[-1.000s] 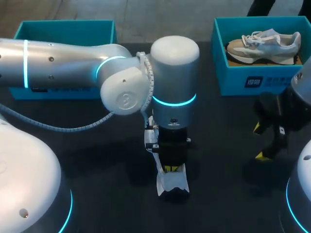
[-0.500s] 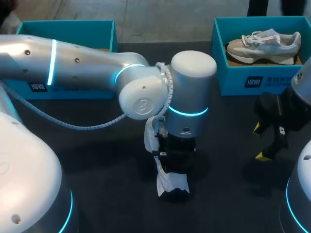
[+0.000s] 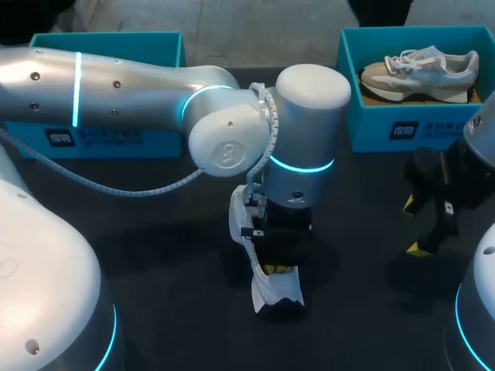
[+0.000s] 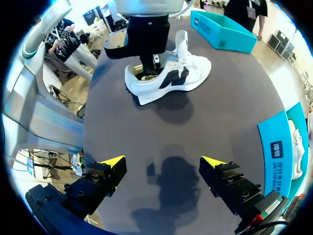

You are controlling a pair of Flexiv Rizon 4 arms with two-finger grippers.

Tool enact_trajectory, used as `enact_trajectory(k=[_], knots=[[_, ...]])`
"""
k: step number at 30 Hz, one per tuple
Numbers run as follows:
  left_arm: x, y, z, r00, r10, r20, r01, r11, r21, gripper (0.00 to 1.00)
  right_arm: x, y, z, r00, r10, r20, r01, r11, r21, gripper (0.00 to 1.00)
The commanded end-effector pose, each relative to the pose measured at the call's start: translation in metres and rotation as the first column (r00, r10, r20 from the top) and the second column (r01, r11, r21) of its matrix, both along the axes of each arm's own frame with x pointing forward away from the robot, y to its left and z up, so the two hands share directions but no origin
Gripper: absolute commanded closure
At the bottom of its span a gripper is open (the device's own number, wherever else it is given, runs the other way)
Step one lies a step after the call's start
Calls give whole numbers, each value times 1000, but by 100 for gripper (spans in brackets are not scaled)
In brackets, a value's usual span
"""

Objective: Take the shoe out of the shoebox, open the shoe tongue, remove and reinsert the insole, then place the shoe into the shoebox

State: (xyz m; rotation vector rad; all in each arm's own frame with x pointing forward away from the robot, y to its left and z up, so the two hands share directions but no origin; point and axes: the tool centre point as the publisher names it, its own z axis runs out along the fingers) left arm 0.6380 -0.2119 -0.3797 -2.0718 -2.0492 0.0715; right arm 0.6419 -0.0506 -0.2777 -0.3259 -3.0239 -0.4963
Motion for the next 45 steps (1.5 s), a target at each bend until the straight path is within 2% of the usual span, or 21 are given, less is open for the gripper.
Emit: enact_trajectory(k=[1, 11, 14, 29, 37, 45], knots=[[-2, 2, -11, 1000, 5, -18, -4, 1000, 19, 100, -1, 0, 0, 1000, -1, 1, 1, 1000, -2, 0], [-7, 2, -42, 998, 59, -30, -58, 998, 17, 100, -1, 0, 0, 1000, -1, 1, 1, 1000, -2, 0], [-7, 1, -45, 997, 66, -32, -66, 998, 13, 100, -1, 0, 0, 1000, -1, 1, 1, 1000, -2, 0], [-9, 1, 35, 996, 45, 71, -37, 993, -110, 100, -1, 0, 0, 1000, -1, 1, 1, 1000, -2, 0], [1, 5, 51, 993, 60, 99, -45, 989, -143, 100, -1, 0, 0, 1000, -1, 1, 1, 1000, -2, 0], [24, 8, 44, 988, 94, 121, -78, 988, -130, 100, -1, 0, 0, 1000, -1, 1, 1, 1000, -2, 0]])
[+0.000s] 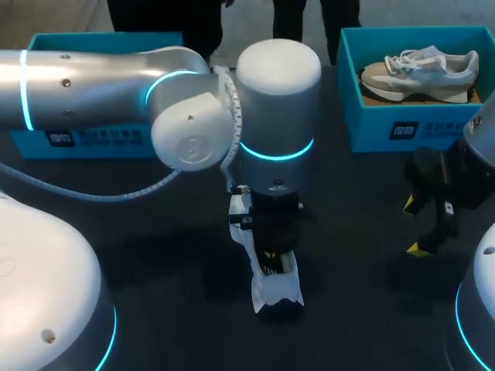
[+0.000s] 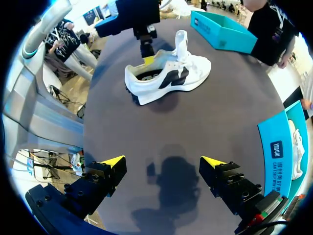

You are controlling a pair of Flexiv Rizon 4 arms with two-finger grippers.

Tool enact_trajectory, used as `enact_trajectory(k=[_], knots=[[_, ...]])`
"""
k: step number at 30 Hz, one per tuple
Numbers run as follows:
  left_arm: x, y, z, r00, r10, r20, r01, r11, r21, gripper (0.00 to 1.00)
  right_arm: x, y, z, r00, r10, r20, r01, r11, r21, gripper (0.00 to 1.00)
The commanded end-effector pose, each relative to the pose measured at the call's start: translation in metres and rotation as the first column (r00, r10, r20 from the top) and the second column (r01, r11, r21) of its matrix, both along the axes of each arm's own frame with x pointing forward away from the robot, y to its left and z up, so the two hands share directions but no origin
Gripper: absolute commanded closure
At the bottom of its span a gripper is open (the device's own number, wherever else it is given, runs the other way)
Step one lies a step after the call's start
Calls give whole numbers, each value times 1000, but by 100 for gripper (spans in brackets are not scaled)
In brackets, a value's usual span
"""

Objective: Take the shoe out of the shoebox, open the shoe tongue, remove and reinsert the insole, then place the shoe into the shoebox

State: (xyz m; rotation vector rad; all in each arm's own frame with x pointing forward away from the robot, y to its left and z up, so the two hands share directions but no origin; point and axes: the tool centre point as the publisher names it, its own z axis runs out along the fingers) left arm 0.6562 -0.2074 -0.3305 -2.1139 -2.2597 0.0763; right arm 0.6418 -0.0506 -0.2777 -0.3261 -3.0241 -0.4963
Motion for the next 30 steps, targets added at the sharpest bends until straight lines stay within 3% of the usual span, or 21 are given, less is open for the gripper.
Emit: enact_trajectory(k=[1, 14, 16, 22, 30], knots=[[6, 3, -7, 1000, 7, -2, -7, 1000, -1, 100, -1, 1, 0, 1000, -1, 1, 1, 1000, -2, 0], [19, -7, -21, 1000, 19, 21, -19, 1000, 9, 100, -1, 1, 0, 1000, -1, 1, 1, 1000, -2, 0], [21, -7, -23, 1000, 22, 21, -22, 1000, 14, 86, -1, 1, 0, 1000, -1, 1, 1, 1000, -2, 0], [24, -5, -25, 999, 28, 17, -28, 999, 24, 60, -1, 1, 0, 1000, -1, 1, 1, 1000, -2, 0], [27, -1, -23, 999, 40, 10, -40, 999, 17, 48, -1, 1, 0, 1000, -1, 1, 1, 1000, -2, 0]])
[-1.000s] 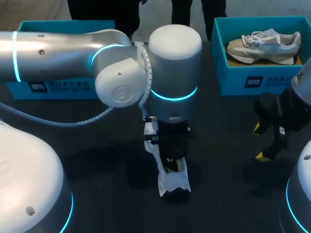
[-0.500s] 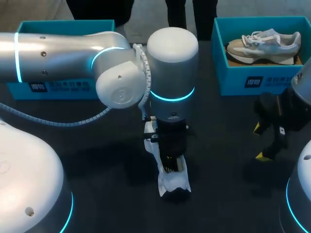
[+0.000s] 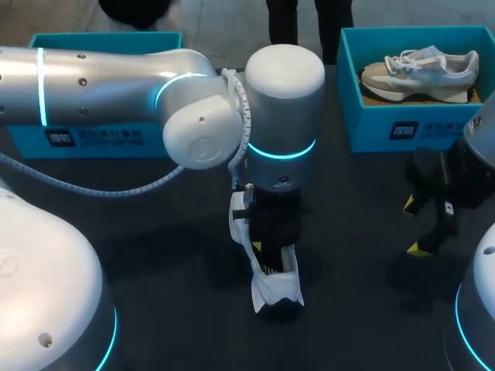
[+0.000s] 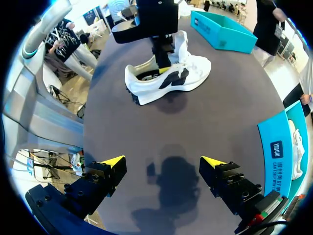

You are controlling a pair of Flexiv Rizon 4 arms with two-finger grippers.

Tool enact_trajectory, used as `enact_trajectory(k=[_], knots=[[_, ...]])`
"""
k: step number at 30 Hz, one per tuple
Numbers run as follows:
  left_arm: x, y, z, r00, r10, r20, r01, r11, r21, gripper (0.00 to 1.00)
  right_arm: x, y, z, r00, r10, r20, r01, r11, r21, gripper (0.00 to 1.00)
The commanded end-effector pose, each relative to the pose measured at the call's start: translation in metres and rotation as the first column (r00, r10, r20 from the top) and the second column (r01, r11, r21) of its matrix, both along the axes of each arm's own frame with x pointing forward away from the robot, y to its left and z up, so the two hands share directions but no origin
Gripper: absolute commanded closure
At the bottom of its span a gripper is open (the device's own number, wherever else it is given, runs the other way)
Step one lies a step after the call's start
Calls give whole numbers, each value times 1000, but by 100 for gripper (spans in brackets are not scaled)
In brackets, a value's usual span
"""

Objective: Take the shoe out of the shoebox, open the shoe tongue, remove and reinsert the insole, then place the shoe into the shoebox

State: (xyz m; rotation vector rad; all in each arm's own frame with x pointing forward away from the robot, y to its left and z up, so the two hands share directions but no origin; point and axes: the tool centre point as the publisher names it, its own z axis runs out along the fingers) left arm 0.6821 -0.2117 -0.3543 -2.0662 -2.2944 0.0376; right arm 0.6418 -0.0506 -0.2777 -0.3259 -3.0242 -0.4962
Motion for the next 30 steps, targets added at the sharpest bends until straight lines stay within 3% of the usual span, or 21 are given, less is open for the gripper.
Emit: enact_trajectory(k=[1, 4, 11, 14, 30], knots=[[2, 5, 1, 1000, 8, -5, -8, 1000, -9, 44, -1, 1, 0, 1000, -1, 1, 1, 1000, -2, 0], [3, 8, 0, 1000, 17, -16, -17, 1000, -13, 36, -1, 1, 0, 1000, -1, 1, 1, 1000, -2, 0], [5, 16, 1, 999, 35, -41, -36, 999, -28, 5, -1, 1, 0, 1000, -1, 1, 1, 1000, -2, 0], [7, 18, 1, 998, 39, -44, -41, 999, -32, 0, -1, 1, 0, 1000, -1, 1, 1, 1000, -2, 0], [25, 26, 13, 998, 39, -46, -42, 998, -55, 0, -1, 1, 0, 1000, -1, 1, 1, 1000, -2, 0]])
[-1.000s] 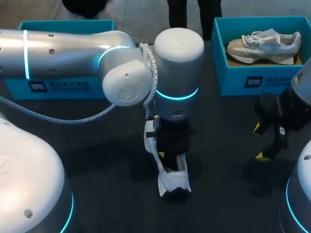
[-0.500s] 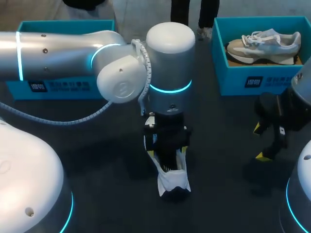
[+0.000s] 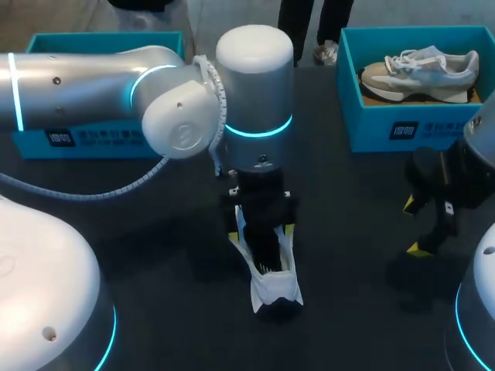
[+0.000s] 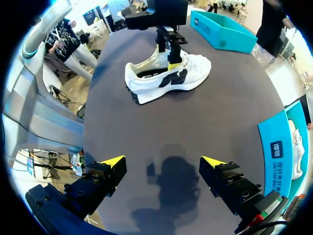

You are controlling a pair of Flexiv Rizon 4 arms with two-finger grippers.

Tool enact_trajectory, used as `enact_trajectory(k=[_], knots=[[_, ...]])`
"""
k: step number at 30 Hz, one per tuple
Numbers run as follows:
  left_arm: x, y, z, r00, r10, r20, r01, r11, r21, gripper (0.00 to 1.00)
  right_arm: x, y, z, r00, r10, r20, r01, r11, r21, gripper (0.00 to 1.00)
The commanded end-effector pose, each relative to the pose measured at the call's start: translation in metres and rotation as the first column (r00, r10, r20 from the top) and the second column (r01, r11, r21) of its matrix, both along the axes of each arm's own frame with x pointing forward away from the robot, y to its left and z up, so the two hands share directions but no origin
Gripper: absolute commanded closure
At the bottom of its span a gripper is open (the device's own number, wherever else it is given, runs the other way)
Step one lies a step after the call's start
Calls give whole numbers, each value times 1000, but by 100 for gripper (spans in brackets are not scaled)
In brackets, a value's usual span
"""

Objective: Take the shoe out of the shoebox, open the shoe tongue, remove and reinsert the insole, then place the shoe into the shoebox

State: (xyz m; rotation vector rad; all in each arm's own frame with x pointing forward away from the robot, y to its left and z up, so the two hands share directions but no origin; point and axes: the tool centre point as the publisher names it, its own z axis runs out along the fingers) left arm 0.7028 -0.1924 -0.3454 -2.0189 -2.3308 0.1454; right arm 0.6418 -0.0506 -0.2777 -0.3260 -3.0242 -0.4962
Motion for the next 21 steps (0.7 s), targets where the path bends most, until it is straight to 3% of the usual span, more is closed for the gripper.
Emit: enact_trajectory(k=[1, 10, 21], knots=[[6, 7, 5, 1000, 1, 5, -1, 1000, -6, 0, -1, 1, 0, 1000, -1, 1, 1, 1000, -2, 0], [18, 11, 17, 999, 10, 31, -10, 1000, -8, 0, -1, 1, 0, 1000, -1, 1, 1, 1000, -2, 0], [42, 31, 52, 992, 53, 117, -52, 999, -10, 0, -1, 1, 0, 1000, -1, 1, 1, 1000, -2, 0]])
